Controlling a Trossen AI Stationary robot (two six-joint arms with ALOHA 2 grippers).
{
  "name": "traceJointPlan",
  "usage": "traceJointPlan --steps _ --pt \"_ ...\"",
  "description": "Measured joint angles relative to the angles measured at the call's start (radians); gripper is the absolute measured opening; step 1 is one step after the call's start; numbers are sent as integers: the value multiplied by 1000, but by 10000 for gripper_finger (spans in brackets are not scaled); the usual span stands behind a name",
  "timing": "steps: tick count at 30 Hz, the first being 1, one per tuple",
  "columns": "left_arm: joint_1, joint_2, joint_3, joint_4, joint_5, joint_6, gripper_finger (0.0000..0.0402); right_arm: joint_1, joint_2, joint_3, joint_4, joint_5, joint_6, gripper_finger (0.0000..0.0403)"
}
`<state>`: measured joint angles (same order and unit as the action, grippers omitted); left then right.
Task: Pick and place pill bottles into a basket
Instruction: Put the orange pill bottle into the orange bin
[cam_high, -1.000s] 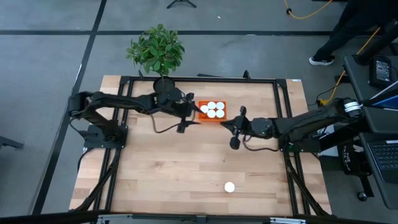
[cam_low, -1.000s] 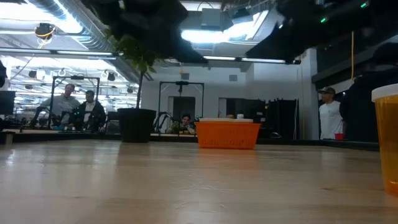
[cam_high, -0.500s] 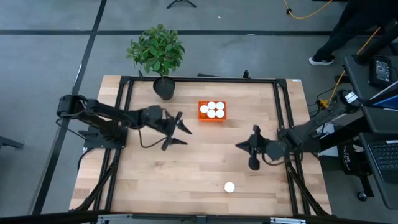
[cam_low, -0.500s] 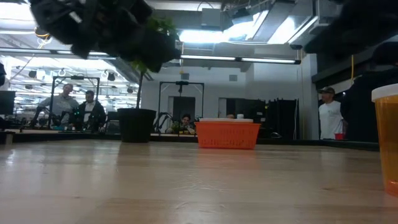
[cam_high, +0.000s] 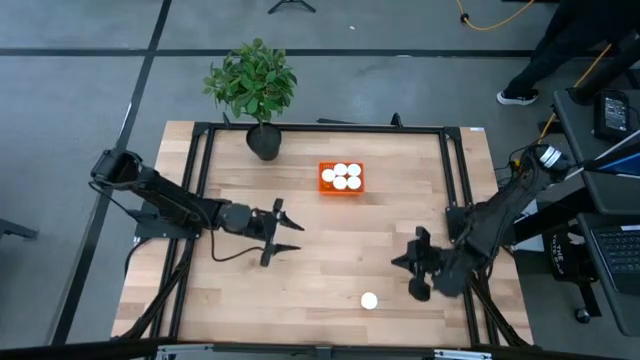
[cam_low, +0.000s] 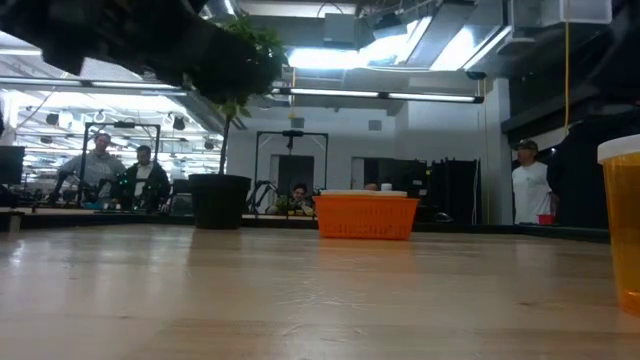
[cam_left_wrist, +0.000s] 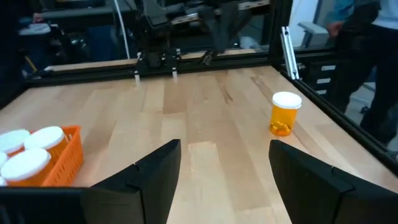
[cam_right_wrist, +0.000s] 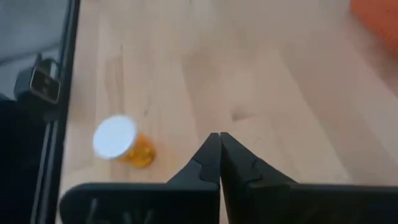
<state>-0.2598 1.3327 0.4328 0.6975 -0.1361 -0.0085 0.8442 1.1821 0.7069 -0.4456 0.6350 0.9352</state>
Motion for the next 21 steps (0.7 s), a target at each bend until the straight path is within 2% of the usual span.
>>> traceJointPlan --steps 6,11,15,21 --pt "-85 0 0 3 -57 -33 239 121 207 184 -169 15 152 1" --pt "-141 0 0 9 -102 -32 239 234 321 229 -120 121 258 1" --pt "-168 0 1 22 -126 -32 239 287 397 223 29 217 244 11" --pt "-187 1 2 56 -140 -36 239 307 510 221 96 222 239 21"
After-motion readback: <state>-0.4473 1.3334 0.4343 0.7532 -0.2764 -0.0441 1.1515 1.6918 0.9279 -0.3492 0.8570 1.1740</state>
